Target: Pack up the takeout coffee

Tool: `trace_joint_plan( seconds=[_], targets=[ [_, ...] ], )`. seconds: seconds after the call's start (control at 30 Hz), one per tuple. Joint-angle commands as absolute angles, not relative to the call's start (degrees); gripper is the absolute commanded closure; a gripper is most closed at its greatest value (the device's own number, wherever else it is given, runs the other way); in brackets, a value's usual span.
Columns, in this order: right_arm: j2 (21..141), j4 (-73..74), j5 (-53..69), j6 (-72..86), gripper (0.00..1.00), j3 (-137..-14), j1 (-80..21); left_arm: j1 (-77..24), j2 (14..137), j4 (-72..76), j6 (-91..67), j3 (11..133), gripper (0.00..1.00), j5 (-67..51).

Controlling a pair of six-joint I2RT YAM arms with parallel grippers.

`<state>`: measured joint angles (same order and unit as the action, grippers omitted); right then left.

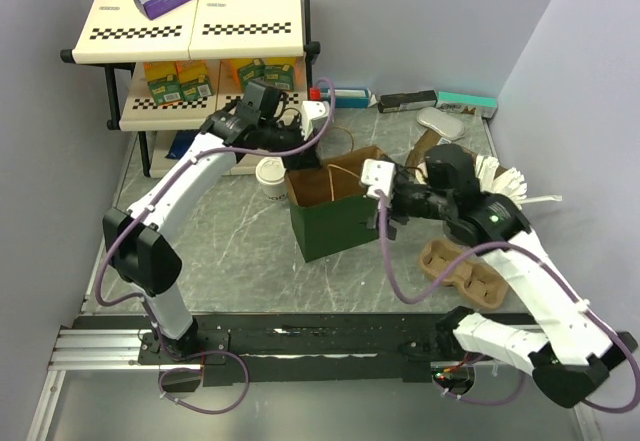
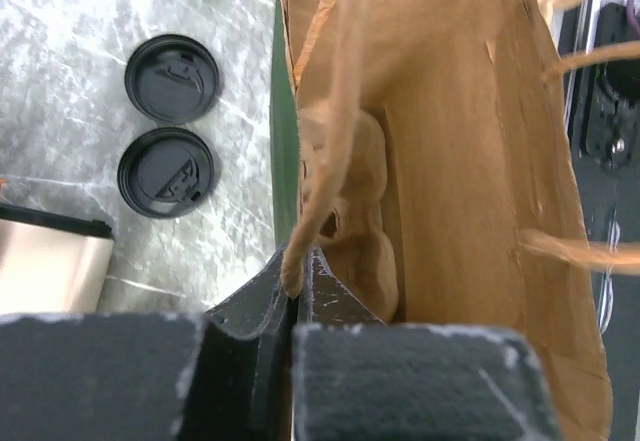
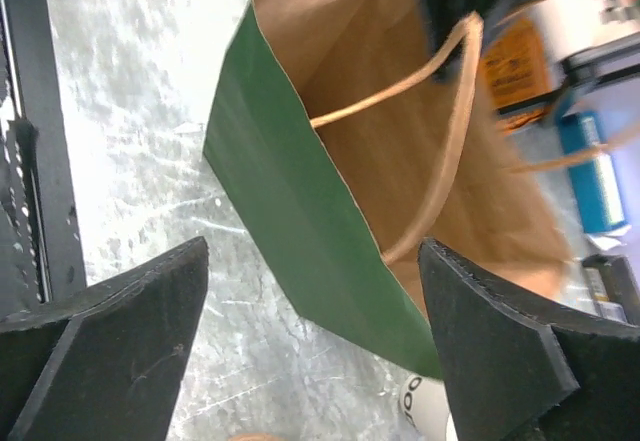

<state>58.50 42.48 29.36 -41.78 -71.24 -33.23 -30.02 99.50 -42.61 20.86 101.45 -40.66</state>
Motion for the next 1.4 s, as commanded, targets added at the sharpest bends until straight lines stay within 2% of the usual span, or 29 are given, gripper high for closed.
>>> trace_joint_plan(
  seconds=[0.0,0.07,0.2,0.33,0.7,1.13,1.37],
  targets=[
    [52.7,42.5,28.8,-37.8,0.07,-77.4,-33.3,-31.5,94.0,-47.7,26.2,102.3,0.99,-38.3],
    [49.7,39.7,27.3,-36.1,0.05,-78.3,-33.3,-32.0,91.6,-47.3,27.2,100.3,0.99,-33.3],
    [43.9,31.0,18.6,-35.4,0.02,-71.1,-33.3,-33.7,85.1,-47.6,31.2,96.0,0.99,-25.3],
    [43.2,28.6,12.7,-34.1,0.02,-67.3,-33.2,-36.5,79.5,-46.8,33.9,90.4,0.99,-20.2],
    [42.5,28.4,12.1,-32.1,0.02,-63.5,-30.4,-45.3,66.7,-43.2,29.1,72.0,0.99,-13.8],
    [44.0,29.6,13.4,-30.6,0.02,-61.6,-29.4,-50.4,60.1,-37.7,21.2,67.3,0.99,-4.0],
    [45.5,29.5,15.1,-28.3,0.01,-61.8,-27.1,-51.5,59.9,-37.5,19.7,66.3,0.99,-3.3]
  ],
)
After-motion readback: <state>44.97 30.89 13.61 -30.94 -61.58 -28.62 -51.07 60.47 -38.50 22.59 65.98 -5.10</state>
